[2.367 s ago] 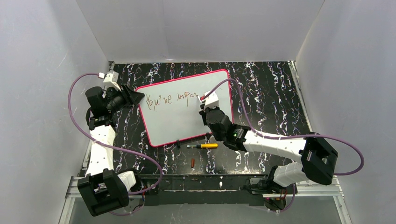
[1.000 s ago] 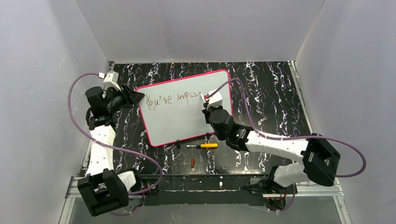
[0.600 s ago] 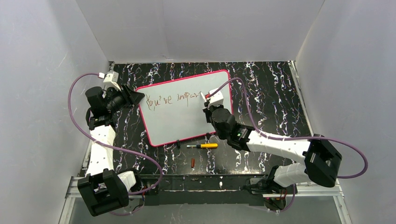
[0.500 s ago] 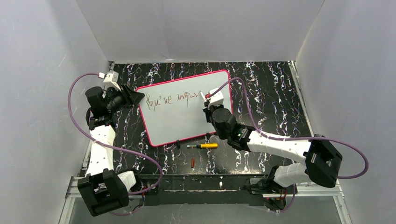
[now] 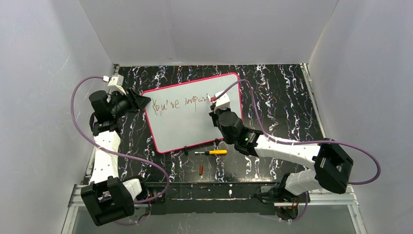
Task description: Write a sentence on the whiteboard
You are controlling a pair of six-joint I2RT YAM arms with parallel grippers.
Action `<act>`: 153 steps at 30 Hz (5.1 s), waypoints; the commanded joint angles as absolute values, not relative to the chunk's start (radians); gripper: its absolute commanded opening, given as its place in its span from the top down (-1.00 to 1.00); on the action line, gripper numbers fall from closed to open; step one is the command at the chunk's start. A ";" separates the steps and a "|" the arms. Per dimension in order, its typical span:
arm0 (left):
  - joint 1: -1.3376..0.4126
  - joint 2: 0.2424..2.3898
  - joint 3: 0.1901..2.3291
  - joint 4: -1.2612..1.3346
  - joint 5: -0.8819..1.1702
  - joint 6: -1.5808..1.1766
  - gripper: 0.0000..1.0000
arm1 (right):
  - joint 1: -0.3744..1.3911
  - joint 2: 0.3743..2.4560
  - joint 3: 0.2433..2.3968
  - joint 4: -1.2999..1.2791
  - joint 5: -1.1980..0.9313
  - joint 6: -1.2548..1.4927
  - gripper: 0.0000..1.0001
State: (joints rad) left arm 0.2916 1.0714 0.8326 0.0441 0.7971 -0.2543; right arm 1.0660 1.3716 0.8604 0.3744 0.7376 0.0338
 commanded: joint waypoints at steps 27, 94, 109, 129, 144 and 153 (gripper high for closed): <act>0.285 1.039 0.831 0.051 0.838 -0.252 0.27 | 1.078 1.287 0.839 0.324 0.799 0.084 0.97; 0.286 1.040 0.831 0.054 0.844 -0.253 0.27 | 1.054 1.336 0.847 0.398 0.818 0.072 0.97; 0.285 1.039 0.831 0.054 0.844 -0.253 0.27 | 1.054 1.310 0.805 0.321 0.779 0.119 0.97; 0.286 1.036 0.828 0.054 0.844 -0.254 0.27 | 1.042 1.258 0.794 0.370 0.806 0.077 0.97; 0.285 1.040 0.831 0.054 0.845 -0.252 0.27 | 1.003 1.297 0.815 0.392 0.762 0.060 0.97; 0.286 1.040 0.832 0.054 0.845 -0.252 0.27 | 1.006 1.282 0.786 0.370 0.704 0.046 0.97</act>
State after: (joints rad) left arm 0.2916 1.0695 0.8310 0.0441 0.8013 -0.2543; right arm 1.0080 1.2964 0.7868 0.3450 0.7250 0.0555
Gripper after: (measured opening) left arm 0.364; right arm 0.189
